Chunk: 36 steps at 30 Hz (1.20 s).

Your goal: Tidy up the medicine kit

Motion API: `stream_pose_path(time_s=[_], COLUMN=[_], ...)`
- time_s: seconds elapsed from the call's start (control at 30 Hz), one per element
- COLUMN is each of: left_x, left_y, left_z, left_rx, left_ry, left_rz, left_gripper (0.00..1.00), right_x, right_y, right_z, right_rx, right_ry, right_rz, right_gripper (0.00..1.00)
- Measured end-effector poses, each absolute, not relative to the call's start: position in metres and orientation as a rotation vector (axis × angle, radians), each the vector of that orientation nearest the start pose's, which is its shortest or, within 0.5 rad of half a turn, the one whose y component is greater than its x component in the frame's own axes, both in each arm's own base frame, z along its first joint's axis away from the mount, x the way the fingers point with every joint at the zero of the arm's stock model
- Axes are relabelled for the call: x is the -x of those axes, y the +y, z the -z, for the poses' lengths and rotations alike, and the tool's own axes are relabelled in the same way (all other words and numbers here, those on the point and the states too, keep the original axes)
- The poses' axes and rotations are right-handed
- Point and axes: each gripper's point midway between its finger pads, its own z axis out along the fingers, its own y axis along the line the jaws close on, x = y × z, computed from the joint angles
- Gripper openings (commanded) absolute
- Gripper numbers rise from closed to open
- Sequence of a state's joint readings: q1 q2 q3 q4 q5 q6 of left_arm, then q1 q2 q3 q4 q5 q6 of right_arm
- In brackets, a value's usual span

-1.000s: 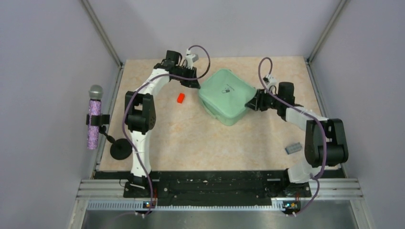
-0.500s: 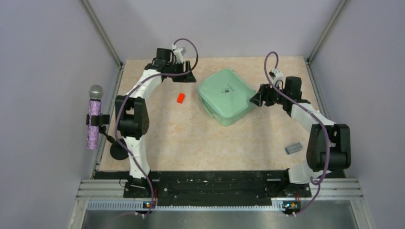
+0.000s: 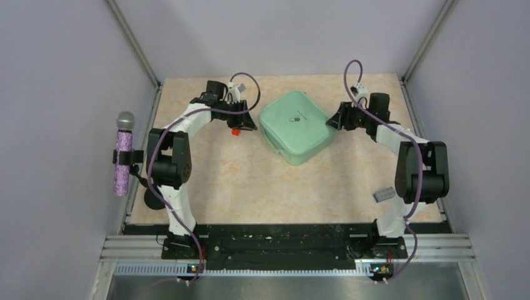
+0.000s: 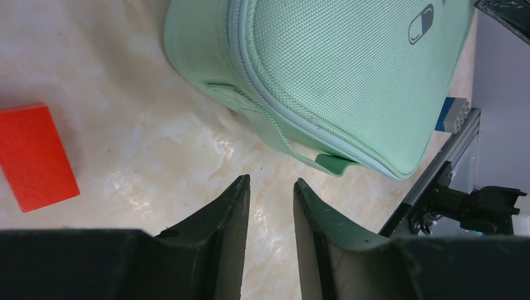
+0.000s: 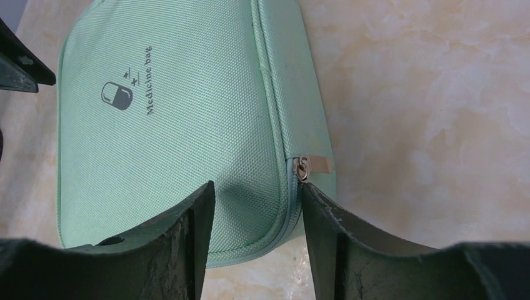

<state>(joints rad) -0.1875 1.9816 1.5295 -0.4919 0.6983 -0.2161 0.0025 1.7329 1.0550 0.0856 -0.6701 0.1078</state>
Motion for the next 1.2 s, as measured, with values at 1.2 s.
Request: stream_pose_path(time_s=[1.2], left_x=[-0.474], left_y=[-0.174], left_z=[-0.128], left_rx=[-0.473], left_ry=[2.422], left_rz=[0.906], left_gripper=[0.5], right_x=[-0.421], right_y=[0.088], right_z=[-0.156], right_rx=[1.025], right_ry=[1.876], right_rz=[-0.875], right_gripper=[0.58])
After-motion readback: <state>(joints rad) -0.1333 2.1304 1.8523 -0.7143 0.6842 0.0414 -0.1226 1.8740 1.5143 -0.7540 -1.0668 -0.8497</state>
